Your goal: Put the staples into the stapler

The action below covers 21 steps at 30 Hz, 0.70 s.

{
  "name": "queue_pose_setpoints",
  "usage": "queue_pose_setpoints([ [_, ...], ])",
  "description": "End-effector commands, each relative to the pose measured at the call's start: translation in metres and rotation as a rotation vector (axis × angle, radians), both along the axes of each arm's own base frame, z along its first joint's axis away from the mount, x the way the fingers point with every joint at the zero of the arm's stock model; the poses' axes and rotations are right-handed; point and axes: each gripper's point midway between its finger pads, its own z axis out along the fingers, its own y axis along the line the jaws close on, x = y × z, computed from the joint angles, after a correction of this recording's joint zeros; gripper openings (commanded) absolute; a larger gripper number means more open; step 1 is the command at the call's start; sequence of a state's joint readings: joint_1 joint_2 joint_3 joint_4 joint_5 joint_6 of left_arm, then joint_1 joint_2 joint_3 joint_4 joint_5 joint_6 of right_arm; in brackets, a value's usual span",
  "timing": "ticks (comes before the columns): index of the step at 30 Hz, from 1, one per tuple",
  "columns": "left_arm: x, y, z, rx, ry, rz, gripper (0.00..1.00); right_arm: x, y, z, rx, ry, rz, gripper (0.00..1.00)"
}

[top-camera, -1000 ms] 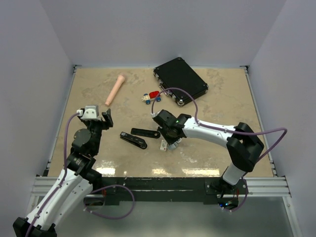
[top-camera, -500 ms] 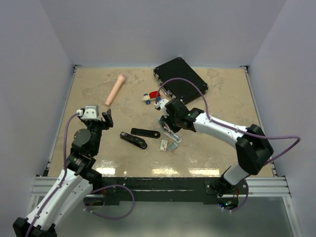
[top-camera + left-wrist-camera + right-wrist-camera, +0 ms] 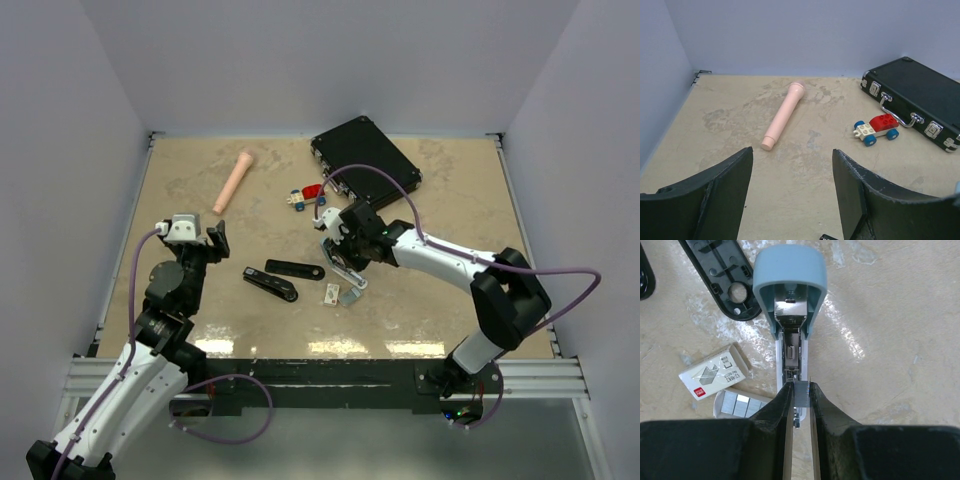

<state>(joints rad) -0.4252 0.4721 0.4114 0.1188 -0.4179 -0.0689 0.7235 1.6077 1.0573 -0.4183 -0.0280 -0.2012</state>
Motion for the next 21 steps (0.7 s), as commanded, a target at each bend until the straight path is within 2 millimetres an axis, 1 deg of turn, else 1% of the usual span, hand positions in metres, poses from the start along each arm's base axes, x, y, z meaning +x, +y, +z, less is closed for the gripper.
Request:
queue_pose_setpoints([
  [1,0.002,0.000,0.010,-0.034,-0.044,-0.002,0.69,-0.009,0.003,-0.006,0.015,0.032,0.052,0.04],
  [12,0.003,0.000,0.008,-0.030,-0.038,-0.001,0.69,-0.008,0.005,-0.017,0.013,0.045,0.072,0.04],
  [21,0.002,0.000,0.010,-0.032,-0.042,-0.001,0.69,-0.010,0.008,-0.016,0.028,0.051,0.089,0.04],
])
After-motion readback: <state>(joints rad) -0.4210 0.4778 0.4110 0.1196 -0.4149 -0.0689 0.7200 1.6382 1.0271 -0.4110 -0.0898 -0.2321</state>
